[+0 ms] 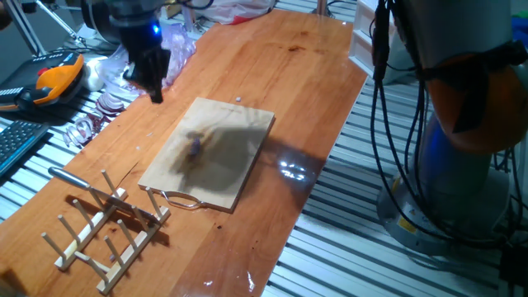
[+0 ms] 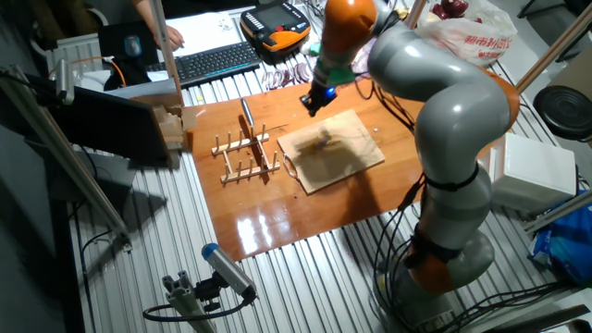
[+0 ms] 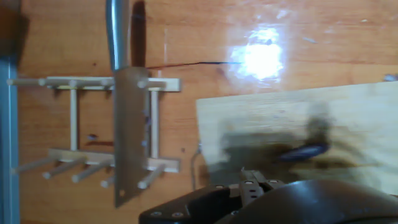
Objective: Chop the onions
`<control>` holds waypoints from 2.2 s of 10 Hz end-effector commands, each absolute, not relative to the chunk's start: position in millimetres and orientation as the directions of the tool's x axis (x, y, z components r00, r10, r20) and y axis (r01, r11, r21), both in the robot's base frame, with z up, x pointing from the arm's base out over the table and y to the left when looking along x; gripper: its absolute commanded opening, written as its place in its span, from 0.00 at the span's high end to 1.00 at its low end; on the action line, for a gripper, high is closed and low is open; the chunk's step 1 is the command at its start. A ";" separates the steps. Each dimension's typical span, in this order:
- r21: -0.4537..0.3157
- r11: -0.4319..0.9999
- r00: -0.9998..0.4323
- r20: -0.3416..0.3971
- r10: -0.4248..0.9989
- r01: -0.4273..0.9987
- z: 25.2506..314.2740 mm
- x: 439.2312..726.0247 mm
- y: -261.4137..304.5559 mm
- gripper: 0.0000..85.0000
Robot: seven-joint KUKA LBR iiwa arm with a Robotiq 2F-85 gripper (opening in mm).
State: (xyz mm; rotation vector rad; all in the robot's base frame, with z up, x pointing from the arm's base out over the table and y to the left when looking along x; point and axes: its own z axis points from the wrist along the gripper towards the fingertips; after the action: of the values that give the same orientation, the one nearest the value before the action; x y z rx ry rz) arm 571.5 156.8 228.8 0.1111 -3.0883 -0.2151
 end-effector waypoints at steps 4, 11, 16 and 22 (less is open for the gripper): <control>0.118 0.990 -0.996 0.039 -0.086 -0.080 223.4 569.8 248.5 1.00; 0.159 0.982 -0.987 0.109 -0.116 -0.098 223.4 569.8 248.5 1.00; 0.090 0.960 -0.961 0.100 0.256 0.265 218.5 572.4 293.7 1.00; -0.030 0.937 -0.937 -0.041 0.347 0.348 176.4 591.1 321.3 0.60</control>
State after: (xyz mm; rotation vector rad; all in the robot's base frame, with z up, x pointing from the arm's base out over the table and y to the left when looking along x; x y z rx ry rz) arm 592.7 321.8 174.1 -0.2816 -3.1655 0.0657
